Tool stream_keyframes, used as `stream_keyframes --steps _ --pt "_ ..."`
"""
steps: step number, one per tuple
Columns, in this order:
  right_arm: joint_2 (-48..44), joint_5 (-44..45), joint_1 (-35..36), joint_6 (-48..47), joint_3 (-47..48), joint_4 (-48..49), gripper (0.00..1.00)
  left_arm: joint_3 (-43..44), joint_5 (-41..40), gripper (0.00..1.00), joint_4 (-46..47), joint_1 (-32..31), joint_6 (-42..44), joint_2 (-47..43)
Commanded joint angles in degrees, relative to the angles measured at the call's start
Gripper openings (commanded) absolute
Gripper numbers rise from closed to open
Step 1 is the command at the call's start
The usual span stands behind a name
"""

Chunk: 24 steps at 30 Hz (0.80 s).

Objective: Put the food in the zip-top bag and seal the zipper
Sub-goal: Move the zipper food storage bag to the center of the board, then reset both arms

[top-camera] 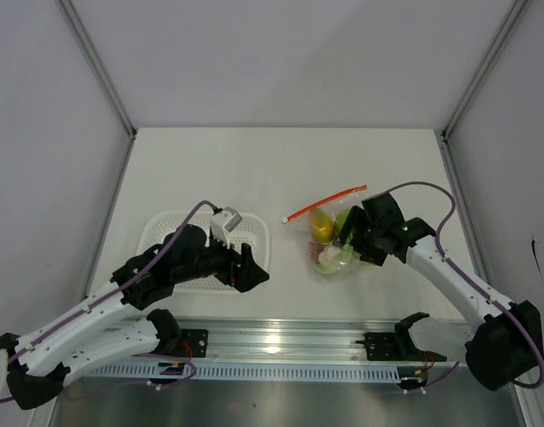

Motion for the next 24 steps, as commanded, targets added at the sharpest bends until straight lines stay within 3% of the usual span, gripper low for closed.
stream_keyframes --steps 1,5,10,13,17,24 --pt "4.0 1.6 -1.6 -3.6 5.5 4.2 0.90 1.8 -0.4 0.99 -0.8 0.4 -0.9 -2.0" --pt "4.6 0.6 -1.6 -5.3 6.8 3.8 0.90 1.1 -0.8 0.99 -1.2 0.4 -1.1 -3.2" --pt "-3.3 -1.5 0.2 -8.6 6.6 3.5 0.91 0.1 -1.2 1.00 -0.9 0.4 -1.3 -3.7" --pt "-10.1 -0.1 2.6 -10.0 7.0 2.0 0.99 -0.1 -1.2 1.00 0.1 0.4 -1.7 -3.3" --pt "-15.9 7.8 4.0 -8.5 6.6 -3.8 1.00 0.0 -0.8 0.99 1.4 0.4 -2.1 -2.4" --pt "-22.2 11.7 4.8 -5.3 2.8 -11.3 0.99 -1.2 -0.9 0.99 2.6 0.4 -3.3 -2.3"
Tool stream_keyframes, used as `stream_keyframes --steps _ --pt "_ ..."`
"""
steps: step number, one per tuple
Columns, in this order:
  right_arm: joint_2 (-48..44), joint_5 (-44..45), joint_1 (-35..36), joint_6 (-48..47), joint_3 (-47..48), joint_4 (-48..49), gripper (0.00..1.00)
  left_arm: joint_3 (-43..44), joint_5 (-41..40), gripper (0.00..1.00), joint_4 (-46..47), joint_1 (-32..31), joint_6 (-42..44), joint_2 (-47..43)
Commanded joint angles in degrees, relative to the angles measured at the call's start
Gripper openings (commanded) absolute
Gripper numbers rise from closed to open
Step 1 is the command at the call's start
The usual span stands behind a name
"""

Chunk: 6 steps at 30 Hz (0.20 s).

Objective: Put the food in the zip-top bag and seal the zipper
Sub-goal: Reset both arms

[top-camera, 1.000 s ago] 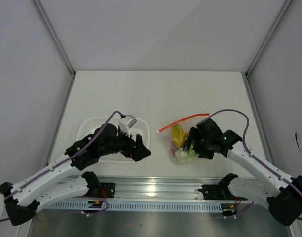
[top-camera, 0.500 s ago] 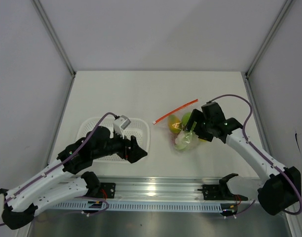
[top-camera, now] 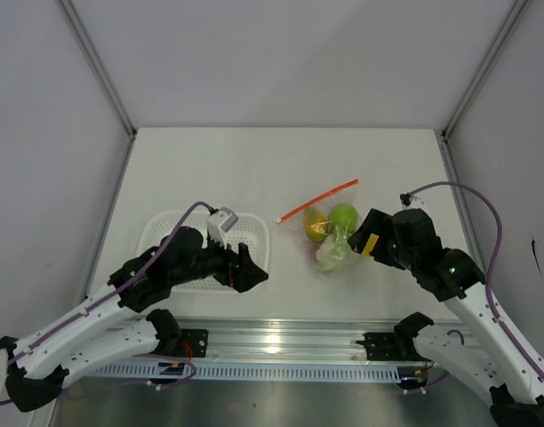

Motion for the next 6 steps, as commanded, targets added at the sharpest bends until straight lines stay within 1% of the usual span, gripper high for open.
stream_keyframes --steps 1,4,6 --pt "-4.3 4.6 0.8 2.5 -2.7 -4.7 0.99 -1.0 -0.9 0.99 2.4 0.4 -1.8 -0.4" --pt "-9.9 4.6 1.1 3.4 -5.8 -3.7 0.99 -1.6 -1.3 0.99 2.5 0.5 -2.3 -1.1" --pt "-12.5 3.8 1.1 2.1 -7.8 -1.2 0.99 -3.0 -1.5 0.99 3.9 0.4 -2.7 -1.8"
